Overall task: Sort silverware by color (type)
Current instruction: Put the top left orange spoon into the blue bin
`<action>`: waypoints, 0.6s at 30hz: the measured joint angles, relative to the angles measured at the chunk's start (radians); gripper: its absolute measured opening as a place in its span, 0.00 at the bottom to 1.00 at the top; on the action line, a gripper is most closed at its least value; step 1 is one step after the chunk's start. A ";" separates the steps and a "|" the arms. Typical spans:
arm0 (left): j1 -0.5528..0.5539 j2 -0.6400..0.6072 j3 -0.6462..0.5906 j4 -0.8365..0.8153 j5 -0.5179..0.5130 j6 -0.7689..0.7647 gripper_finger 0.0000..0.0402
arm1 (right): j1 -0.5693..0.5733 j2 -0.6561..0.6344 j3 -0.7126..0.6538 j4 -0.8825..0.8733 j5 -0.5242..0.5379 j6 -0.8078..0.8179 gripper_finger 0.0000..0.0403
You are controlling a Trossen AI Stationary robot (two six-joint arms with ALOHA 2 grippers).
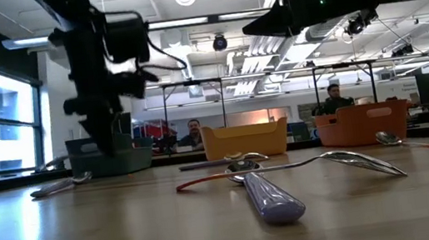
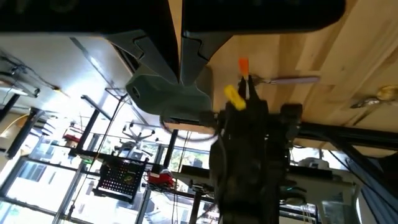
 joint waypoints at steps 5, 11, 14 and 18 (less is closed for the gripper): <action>0.065 -0.077 0.103 -0.075 0.003 -0.063 0.01 | -0.008 0.000 0.000 0.008 0.000 -0.032 0.00; 0.227 -0.128 0.202 -0.111 0.023 -0.082 0.01 | -0.023 -0.017 0.000 0.008 0.000 -0.059 0.00; 0.317 -0.127 0.240 -0.104 0.027 -0.079 0.01 | -0.036 -0.020 0.000 0.018 0.000 -0.058 0.00; 0.454 -0.090 0.279 -0.017 0.031 -0.097 0.01 | -0.060 -0.020 0.000 0.021 -0.001 -0.060 0.00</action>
